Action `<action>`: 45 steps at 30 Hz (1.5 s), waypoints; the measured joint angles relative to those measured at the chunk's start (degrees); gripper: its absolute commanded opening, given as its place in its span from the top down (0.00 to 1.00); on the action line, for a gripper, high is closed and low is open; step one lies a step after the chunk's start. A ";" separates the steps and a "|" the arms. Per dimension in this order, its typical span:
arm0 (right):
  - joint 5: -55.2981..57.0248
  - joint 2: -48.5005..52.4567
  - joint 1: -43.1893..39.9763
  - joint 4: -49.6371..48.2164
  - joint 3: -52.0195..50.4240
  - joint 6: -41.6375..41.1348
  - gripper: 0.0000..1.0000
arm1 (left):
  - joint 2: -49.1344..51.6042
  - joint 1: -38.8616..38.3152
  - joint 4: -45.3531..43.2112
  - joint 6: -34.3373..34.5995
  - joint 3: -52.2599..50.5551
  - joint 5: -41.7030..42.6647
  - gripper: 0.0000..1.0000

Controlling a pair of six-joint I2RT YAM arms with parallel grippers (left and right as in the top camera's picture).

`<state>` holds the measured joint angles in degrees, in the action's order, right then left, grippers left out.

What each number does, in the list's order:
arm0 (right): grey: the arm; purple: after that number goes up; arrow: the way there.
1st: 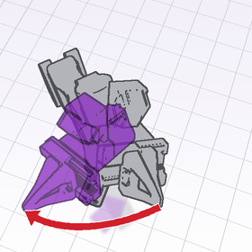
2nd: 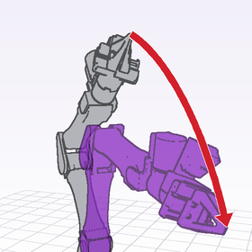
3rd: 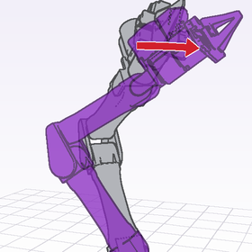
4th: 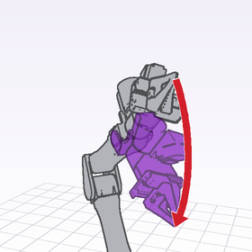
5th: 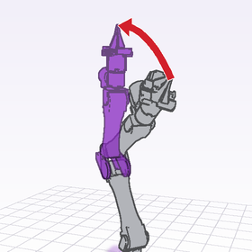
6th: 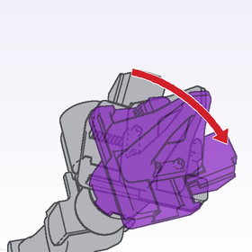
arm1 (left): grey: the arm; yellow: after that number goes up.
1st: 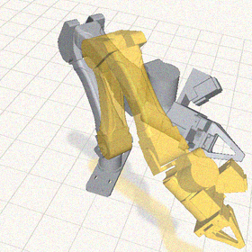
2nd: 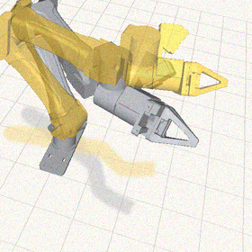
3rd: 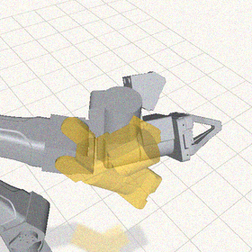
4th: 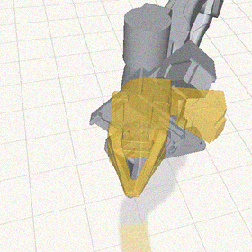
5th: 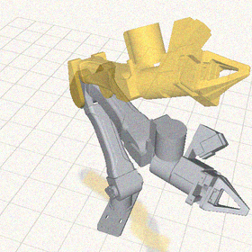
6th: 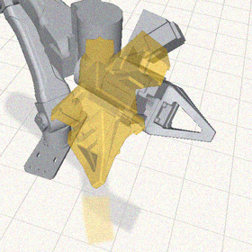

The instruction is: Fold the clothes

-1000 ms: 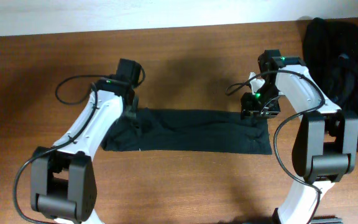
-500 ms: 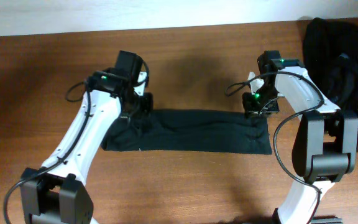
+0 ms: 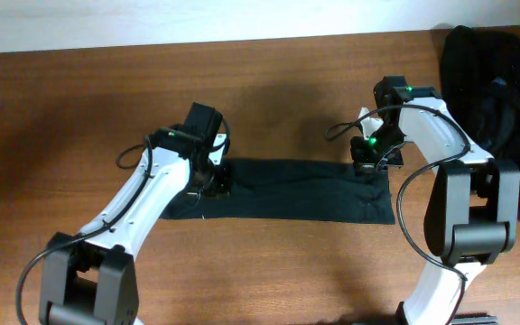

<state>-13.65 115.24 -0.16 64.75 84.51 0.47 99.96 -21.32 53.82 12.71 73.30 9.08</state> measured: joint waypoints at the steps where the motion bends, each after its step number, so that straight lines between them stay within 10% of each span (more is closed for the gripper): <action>1: -0.09 0.00 0.13 0.02 0.00 -0.02 0.96 | 0.00 0.00 -1.18 0.26 -0.79 0.04 0.99; 13: -0.94 0.00 2.95 -6.21 -3.15 0.00 0.96 | 0.00 0.00 -17.22 0.63 -10.80 -3.28 0.99; 45: -0.85 0.07 2.95 -9.94 -8.46 0.02 0.96 | 0.00 0.00 -24.98 0.63 -17.20 -26.99 0.98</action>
<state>-14.50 115.31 2.79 54.81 76.05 0.49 99.96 -21.32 28.84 13.34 56.10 -17.91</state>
